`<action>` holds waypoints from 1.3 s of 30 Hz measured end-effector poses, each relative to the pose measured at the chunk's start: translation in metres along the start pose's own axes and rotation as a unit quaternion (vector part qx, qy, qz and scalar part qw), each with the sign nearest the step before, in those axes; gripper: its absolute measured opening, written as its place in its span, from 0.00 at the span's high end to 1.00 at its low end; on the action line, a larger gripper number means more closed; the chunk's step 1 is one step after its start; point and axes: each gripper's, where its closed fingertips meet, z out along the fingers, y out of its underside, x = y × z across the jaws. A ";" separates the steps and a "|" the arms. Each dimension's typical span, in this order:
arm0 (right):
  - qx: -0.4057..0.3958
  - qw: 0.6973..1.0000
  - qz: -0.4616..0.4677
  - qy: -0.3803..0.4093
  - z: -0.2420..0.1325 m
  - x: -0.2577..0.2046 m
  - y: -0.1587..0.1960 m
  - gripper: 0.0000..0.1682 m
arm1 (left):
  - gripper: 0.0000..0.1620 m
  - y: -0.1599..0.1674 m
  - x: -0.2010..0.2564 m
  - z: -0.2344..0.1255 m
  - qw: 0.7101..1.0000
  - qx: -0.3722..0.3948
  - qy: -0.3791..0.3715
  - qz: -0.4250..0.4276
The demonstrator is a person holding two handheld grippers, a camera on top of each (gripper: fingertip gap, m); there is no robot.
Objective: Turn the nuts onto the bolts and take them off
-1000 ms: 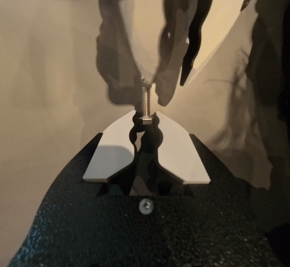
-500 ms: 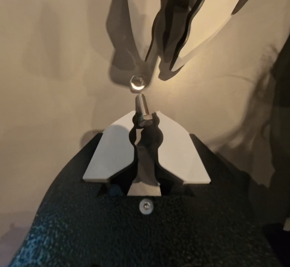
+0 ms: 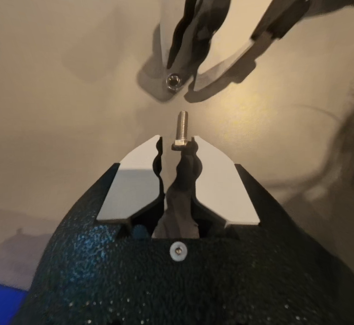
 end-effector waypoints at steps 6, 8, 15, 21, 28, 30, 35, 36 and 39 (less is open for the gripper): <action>-0.020 1.000 0.013 0.019 0.009 0.005 0.003 0.83 | 0.81 0.000 0.001 -0.001 0.998 0.046 -0.013 -0.027; -0.031 0.999 0.005 0.023 0.009 0.004 0.005 0.87 | 0.81 0.000 0.001 -0.001 0.998 0.053 -0.017 -0.027; -0.017 0.997 -0.033 0.073 -0.003 0.009 -0.003 0.89 | 0.81 -0.018 -0.005 -0.014 0.991 0.121 -0.042 -0.037; 0.039 0.985 -0.030 0.166 -0.079 0.013 -0.046 0.90 | 0.80 -0.025 -0.017 -0.023 0.982 0.165 -0.066 -0.060; -0.001 0.924 0.074 0.375 -0.239 0.066 -0.003 0.90 | 0.77 -0.022 -0.017 -0.017 0.984 0.151 -0.072 -0.060; -0.041 0.915 0.122 0.382 -0.258 0.073 0.032 0.90 | 0.77 -0.021 -0.018 -0.016 0.984 0.149 -0.076 -0.060; -0.180 0.905 0.182 0.341 -0.253 0.073 0.113 0.90 | 0.77 -0.023 -0.018 -0.016 0.983 0.153 -0.075 -0.063; -0.191 0.903 0.187 0.336 -0.251 0.072 0.121 0.90 | 0.77 -0.023 -0.018 -0.016 0.983 0.153 -0.074 -0.063; -0.192 0.906 0.194 0.323 -0.246 0.072 0.130 0.88 | 0.77 -0.022 -0.018 -0.016 0.984 0.151 -0.073 -0.064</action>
